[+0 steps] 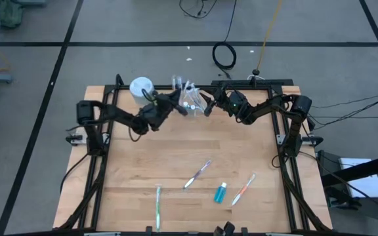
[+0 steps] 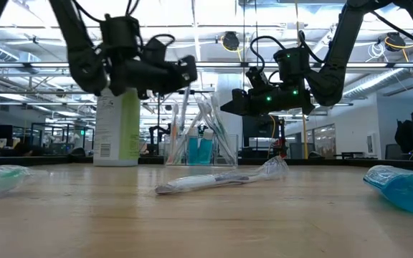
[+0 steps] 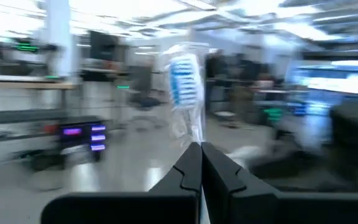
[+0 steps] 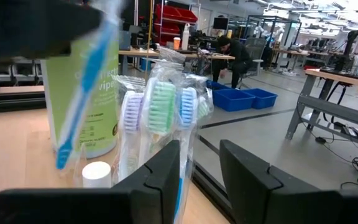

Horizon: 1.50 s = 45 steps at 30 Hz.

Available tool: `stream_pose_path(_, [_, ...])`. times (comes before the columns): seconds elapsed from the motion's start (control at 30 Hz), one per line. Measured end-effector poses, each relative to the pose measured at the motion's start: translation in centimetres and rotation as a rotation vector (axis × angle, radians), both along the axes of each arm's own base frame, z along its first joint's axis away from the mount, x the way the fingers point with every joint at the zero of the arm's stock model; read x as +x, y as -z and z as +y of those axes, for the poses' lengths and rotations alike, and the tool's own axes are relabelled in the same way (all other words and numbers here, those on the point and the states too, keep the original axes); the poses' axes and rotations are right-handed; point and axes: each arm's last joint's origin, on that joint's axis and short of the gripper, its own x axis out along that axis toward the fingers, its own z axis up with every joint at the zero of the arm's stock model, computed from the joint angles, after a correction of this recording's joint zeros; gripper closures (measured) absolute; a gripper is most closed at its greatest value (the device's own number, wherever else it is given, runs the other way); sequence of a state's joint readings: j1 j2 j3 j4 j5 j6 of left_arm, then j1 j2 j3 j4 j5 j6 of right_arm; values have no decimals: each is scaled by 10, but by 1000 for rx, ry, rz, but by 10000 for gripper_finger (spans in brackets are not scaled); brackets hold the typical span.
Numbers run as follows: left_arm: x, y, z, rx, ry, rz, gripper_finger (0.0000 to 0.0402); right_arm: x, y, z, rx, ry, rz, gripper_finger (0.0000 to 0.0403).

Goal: Pick & Place toothbrushing station
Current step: Put the blue toothbrush into the transparent organizer

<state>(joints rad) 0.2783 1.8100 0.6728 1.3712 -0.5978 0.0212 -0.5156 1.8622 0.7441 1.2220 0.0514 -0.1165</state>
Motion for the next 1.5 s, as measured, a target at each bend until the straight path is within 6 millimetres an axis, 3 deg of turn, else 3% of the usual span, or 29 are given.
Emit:
stream_pose_path(0.1, [11, 9, 6, -6, -137, 41, 400, 0, 0, 0, 0, 0, 0, 293])
stream_pose_path(0.33, [30, 22, 16, 10, -191, 99, 400, 0, 0, -1, 0, 3, 0, 293])
stream_pose_path(0.67, [26, 1, 16, 94, -277, 79, 400, 0, 0, -1, 0, 2, 0, 293])
stream_pose_path(1.03, [30, 22, 17, -45, -238, 173, 399, 0, 0, -1, 0, 2, 0, 293])
stream_pose_path(1.13, [31, 25, 14, -22, -263, 261, 399, 0, 0, -1, 0, 2, 0, 293])
stream_pose_path(1.27, [31, 28, 2, 31, -422, 446, 398, 0, 0, -1, 0, 2, 1, 293])
stream_pose_path(1.5, [33, 28, -20, 73, -503, 562, 389, 0, 0, -1, 0, 2, 1, 293])
